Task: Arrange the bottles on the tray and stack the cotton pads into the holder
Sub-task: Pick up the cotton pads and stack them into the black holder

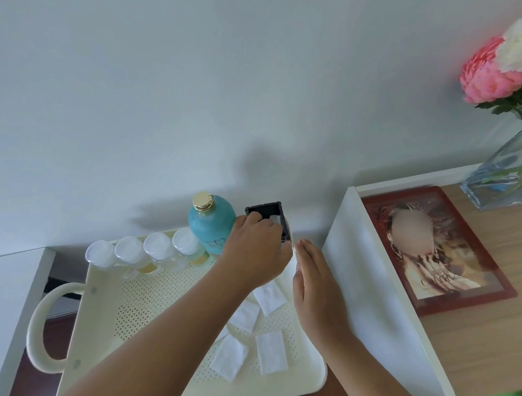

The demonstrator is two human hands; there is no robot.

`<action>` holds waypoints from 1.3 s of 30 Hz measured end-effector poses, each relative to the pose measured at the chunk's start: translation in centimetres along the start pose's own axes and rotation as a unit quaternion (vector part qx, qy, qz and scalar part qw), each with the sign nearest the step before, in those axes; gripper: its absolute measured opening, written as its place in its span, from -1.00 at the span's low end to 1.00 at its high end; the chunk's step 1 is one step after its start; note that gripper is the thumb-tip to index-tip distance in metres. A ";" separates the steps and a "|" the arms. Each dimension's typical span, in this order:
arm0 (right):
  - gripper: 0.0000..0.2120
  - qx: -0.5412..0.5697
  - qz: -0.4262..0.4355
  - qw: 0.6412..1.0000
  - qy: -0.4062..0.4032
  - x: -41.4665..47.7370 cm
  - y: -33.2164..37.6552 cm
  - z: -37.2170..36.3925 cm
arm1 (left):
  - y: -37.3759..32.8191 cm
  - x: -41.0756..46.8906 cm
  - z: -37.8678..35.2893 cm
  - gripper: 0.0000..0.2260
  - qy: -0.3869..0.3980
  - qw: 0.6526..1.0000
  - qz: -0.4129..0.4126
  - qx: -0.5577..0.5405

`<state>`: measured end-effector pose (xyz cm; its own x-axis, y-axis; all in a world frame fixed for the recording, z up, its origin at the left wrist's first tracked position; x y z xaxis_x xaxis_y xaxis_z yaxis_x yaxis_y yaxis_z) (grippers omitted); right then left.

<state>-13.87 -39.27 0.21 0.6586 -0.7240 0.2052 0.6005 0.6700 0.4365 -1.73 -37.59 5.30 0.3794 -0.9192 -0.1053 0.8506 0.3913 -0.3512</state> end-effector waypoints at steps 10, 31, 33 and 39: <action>-0.67 -0.061 0.024 0.997 -0.043 -0.3 1.6 1.2 | 5.5 -8.7 1.1 -0.92 -0.119 0.984 -0.050 -0.125; -0.64 -0.105 0.251 0.930 0.249 -7.4 15.7 -13.7 | 26.7 -25.5 -5.6 -0.64 0.036 0.959 0.252 -0.123; -0.65 -0.135 0.272 0.916 0.263 -8.3 16.8 -14.6 | 26.4 -25.5 -5.9 -0.71 0.060 0.967 0.237 -0.076; -0.68 -0.186 0.250 0.913 0.265 -9.4 17.5 -15.5 | 26.3 -25.2 -5.9 -0.75 0.050 0.970 0.232 -0.053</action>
<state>-2.49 -18.18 -7.64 0.9600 -0.1978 -0.1981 0.2128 0.9754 0.0575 8.92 -4.40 -6.78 0.6710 -0.6467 -0.3627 0.5520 0.7623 -0.3381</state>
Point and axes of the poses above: each hand's wrist, its own x-axis towards the middle knuckle, its own z-axis out of the back of the hand, y = z × x, the point moved 7 cm from there along x, towards the middle knuckle, and after that the axes turned 13 degrees about -x, right-handed, at the moved point
